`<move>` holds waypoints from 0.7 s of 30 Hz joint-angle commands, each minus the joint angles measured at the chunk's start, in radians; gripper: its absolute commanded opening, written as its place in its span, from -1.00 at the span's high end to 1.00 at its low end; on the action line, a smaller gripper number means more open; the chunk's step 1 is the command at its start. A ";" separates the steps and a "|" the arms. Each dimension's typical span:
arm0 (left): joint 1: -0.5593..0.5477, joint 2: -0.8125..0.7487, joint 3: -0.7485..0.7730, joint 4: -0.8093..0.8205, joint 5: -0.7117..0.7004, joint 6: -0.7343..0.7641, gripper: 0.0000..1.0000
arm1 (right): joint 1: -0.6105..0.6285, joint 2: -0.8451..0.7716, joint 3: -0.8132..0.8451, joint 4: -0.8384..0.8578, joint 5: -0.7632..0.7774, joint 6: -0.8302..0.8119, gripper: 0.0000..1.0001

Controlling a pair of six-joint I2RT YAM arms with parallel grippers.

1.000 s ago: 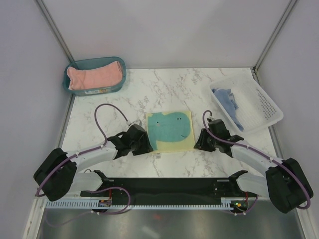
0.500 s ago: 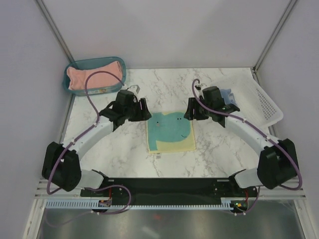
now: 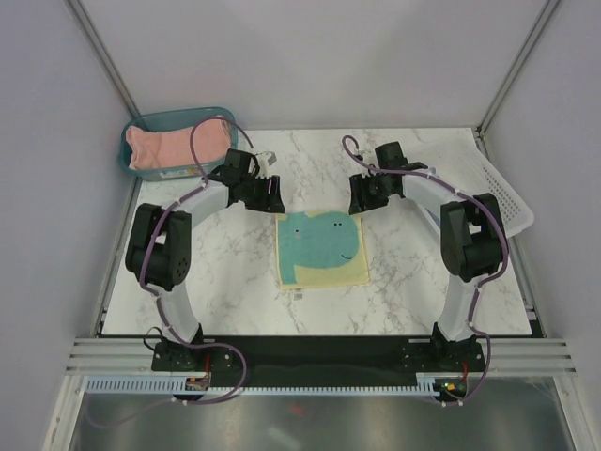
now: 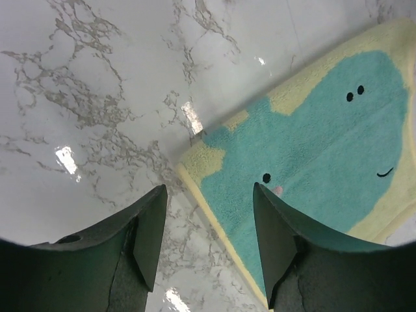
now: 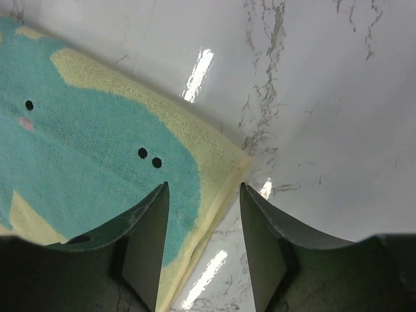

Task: Fold and stack the towels
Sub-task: Fold the towel

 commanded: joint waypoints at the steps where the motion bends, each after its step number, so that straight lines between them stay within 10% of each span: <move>1: 0.026 0.061 0.094 0.013 0.113 0.100 -0.25 | -0.027 0.044 0.095 -0.019 -0.085 -0.075 -0.10; 21: 0.064 0.261 0.246 -0.197 0.333 0.303 -0.19 | -0.044 0.210 0.210 -0.122 -0.161 -0.190 0.41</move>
